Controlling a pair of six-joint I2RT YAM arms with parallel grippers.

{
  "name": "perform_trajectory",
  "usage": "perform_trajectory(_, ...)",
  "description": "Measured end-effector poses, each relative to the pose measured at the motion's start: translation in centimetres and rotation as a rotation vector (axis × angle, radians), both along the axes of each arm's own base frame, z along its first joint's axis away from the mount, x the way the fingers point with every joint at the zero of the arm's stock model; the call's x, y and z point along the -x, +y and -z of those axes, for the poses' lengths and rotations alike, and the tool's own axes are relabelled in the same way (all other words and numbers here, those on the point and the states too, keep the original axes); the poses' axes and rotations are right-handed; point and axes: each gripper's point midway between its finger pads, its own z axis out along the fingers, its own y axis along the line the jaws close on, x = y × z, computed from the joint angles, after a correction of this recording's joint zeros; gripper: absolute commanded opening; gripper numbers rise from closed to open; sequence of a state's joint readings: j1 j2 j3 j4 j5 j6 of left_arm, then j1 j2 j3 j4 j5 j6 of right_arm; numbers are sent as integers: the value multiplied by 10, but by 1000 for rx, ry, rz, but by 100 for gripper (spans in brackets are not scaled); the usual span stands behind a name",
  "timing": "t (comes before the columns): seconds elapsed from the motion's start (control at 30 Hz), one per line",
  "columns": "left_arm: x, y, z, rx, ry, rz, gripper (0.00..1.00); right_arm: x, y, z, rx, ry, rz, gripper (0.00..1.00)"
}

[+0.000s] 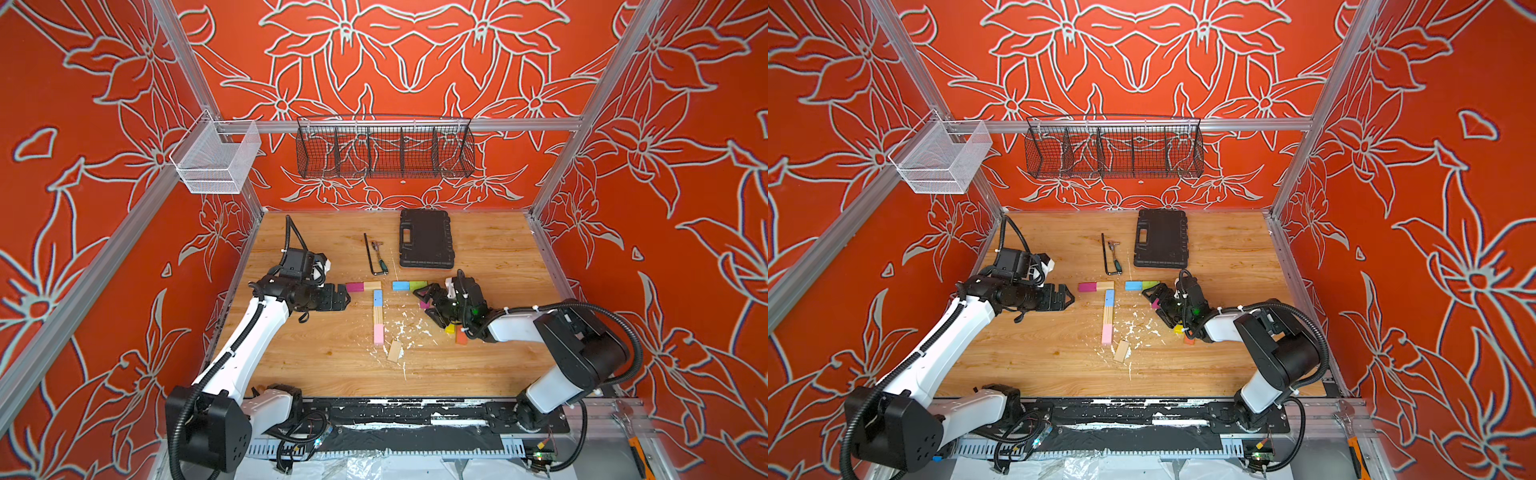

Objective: Assemble the number 7 with building blocks
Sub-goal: Assemble the building block at the center of the board.

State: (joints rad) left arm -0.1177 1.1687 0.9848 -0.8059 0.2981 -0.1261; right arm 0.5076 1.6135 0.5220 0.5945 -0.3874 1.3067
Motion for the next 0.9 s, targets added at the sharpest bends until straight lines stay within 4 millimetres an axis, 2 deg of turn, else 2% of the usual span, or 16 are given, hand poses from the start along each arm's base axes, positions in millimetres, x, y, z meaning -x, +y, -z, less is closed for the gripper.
perform_trajectory(0.9,0,0,0,2,2,1,98,-6,-5,0,1,-20,9,95)
